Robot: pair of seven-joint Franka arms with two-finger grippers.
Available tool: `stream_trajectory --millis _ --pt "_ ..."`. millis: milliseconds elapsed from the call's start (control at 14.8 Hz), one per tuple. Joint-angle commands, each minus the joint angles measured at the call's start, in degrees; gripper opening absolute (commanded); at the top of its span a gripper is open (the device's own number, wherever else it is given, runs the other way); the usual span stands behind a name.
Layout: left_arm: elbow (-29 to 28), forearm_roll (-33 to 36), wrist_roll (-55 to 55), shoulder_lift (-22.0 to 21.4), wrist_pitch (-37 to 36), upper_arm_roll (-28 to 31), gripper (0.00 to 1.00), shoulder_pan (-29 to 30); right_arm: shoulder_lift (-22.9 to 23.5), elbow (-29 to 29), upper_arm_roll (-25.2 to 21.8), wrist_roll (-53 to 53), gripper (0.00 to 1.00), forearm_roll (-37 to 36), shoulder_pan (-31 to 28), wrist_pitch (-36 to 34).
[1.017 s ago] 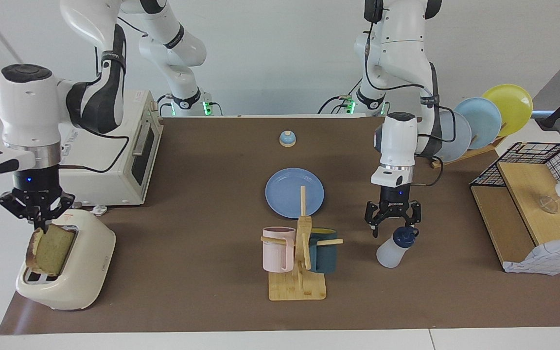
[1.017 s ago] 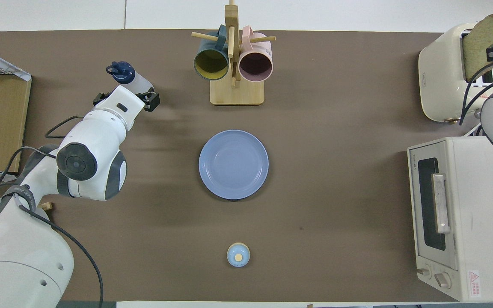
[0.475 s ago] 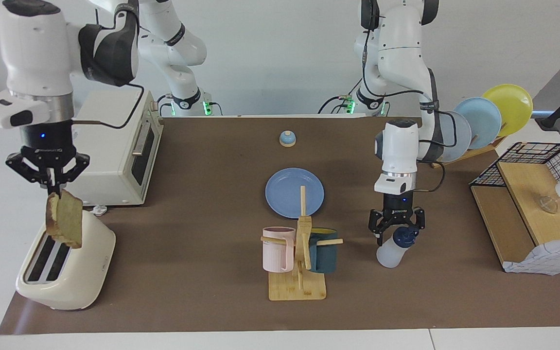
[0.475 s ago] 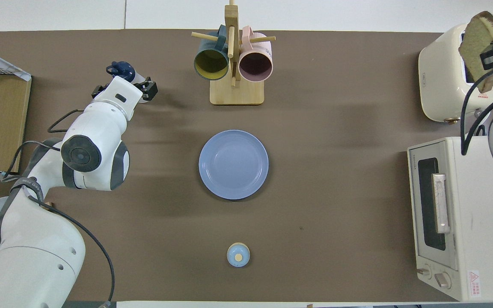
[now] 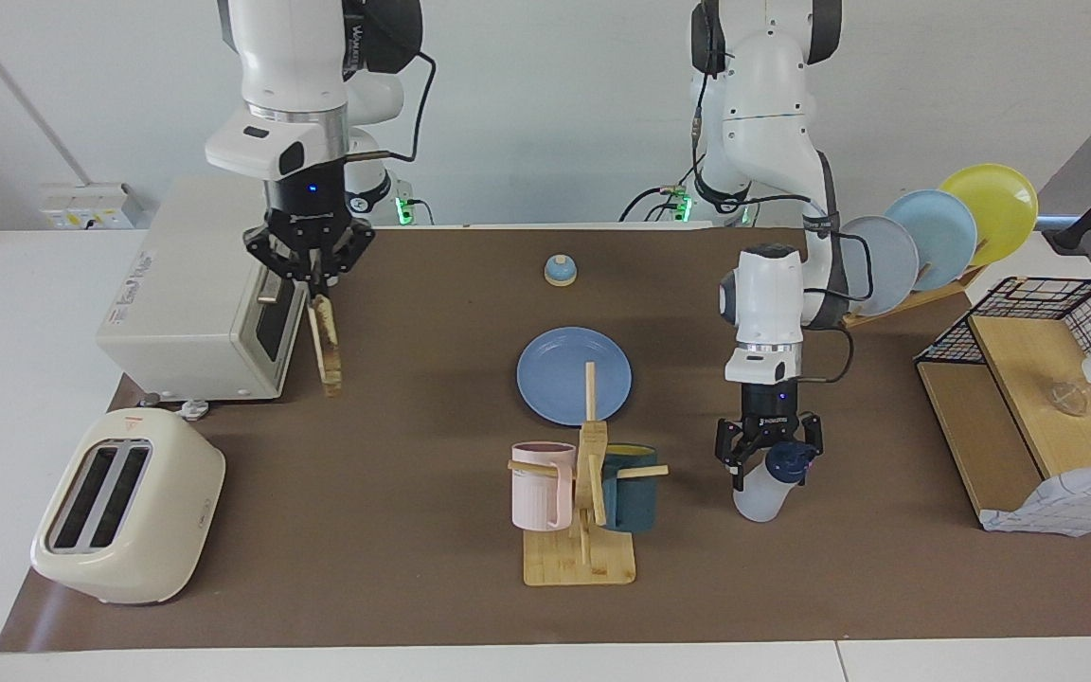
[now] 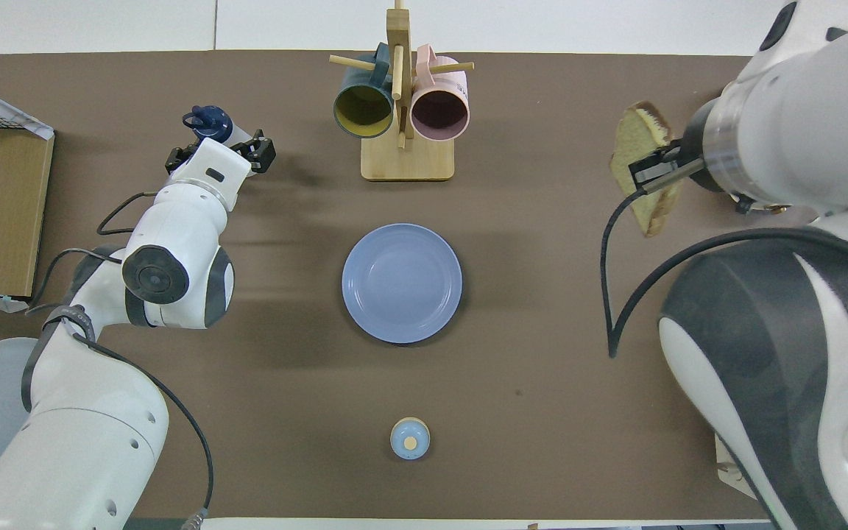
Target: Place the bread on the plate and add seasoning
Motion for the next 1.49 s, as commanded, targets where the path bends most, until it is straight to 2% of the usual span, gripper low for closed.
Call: stream_trajectory --millis 0,136,339,610,678,814,1085,1424 --pt "-0.33 -1.24 -0.47 1.09 3.16 1.58 1.00 -1.38 -2.94 -5.31 -0.14 9.48 0.00 8.64 1.31 1.08" --pt "-0.86 -1.50 -0.38 1.09 4.04 1.58 0.99 -1.38 -3.20 -8.30 -0.14 13.62 0.00 13.13 4.11 4.58" --pt "-1.04 -1.50 -0.38 1.09 4.13 1.58 0.99 -1.47 -4.44 -16.90 -0.14 20.30 0.00 20.07 8.59 15.29" --pt "-1.39 -1.50 -0.38 1.09 4.22 1.58 0.98 -1.47 -2.51 -22.54 -0.14 28.04 0.00 22.20 15.63 28.21" --pt "-1.56 -1.50 -0.38 1.09 4.40 1.58 0.93 -1.47 -1.37 -23.86 -0.14 29.27 0.00 22.20 17.12 32.60" --pt "-1.65 -1.50 -0.38 1.09 4.57 1.58 0.71 -1.47 1.35 -26.59 -0.14 29.81 0.00 22.20 18.81 41.21" --pt "-1.65 -1.50 -0.38 1.00 4.84 1.58 0.41 -1.47 5.40 -31.24 -0.05 29.20 0.00 22.47 21.71 51.86" --pt "-1.13 -1.33 0.23 0.04 4.31 1.66 0.38 -0.51 3.48 -37.66 -0.05 24.91 0.00 22.47 21.27 53.21"
